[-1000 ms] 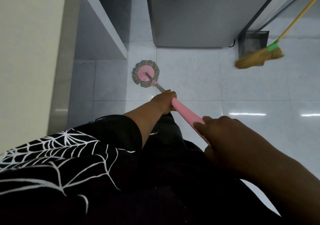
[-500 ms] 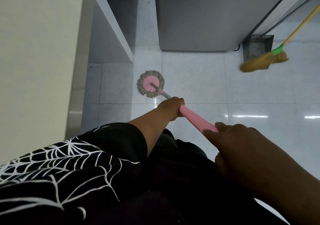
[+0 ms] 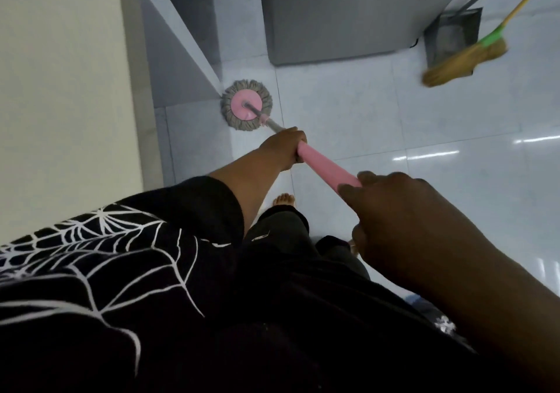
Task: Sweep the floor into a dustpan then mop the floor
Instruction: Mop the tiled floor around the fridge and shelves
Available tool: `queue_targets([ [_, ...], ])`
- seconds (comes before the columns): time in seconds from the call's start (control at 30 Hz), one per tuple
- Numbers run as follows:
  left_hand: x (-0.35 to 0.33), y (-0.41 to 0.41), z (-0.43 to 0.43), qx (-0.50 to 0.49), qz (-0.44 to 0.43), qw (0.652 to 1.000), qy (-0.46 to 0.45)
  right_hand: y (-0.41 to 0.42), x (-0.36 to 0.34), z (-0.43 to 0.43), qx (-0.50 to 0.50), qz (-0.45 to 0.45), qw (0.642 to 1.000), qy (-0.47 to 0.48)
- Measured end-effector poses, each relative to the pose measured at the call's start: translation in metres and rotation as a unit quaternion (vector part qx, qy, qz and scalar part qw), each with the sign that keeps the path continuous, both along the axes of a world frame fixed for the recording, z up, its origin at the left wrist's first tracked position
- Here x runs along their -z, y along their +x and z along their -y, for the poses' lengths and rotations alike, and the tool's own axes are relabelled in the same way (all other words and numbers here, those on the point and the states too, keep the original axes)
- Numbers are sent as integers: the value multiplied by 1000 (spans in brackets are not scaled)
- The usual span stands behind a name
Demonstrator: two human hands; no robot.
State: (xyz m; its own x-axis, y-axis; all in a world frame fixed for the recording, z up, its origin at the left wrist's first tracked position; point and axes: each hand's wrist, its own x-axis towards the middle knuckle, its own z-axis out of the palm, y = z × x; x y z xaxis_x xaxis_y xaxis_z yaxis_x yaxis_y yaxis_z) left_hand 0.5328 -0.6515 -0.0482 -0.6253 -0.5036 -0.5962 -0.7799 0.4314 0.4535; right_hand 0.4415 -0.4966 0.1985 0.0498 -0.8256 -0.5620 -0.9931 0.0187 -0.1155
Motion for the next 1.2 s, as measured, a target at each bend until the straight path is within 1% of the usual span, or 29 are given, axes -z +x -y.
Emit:
queue_targets([
  [0.1, -1, 13, 26, 7, 18, 1000, -24, 15, 21, 17, 15, 15, 998, -55],
  [0.17, 1, 20, 33, -12, 23, 1000, -11, 25, 29, 21, 17, 16, 997, -67],
  [0.3, 5, 24, 24, 7, 39, 999, -11, 30, 36, 7, 50, 30, 996, -74],
  [0.4, 14, 26, -3, 42, 83, 995, -31, 40, 42, -27, 61, 61, 996, -34],
  [0.47, 21, 27, -26, 56, 103, 993, -26, 47, 47, -56, 71, 68, 995, -9],
  [0.6, 35, 30, -78, 69, 131, 988, -34, 54, 54, -119, 93, 46, 994, -34],
  [0.73, 47, 25, -145, 108, 107, 988, -30, 55, 52, -195, 116, 17, 992, -38],
  [0.83, 49, 25, -191, 131, 97, 986, -29, 54, 47, -246, 130, 12, 991, -41],
  [0.93, 48, 25, -228, 147, 79, 986, -24, 55, 41, -285, 130, 10, 991, -24],
  [1.07, 45, 23, -252, 155, 73, 985, -14, 52, 39, -314, 108, 28, 994, -21],
  [1.2, 43, 21, -250, 150, 78, 986, 4, 47, 41, -310, 93, 39, 995, -1],
])
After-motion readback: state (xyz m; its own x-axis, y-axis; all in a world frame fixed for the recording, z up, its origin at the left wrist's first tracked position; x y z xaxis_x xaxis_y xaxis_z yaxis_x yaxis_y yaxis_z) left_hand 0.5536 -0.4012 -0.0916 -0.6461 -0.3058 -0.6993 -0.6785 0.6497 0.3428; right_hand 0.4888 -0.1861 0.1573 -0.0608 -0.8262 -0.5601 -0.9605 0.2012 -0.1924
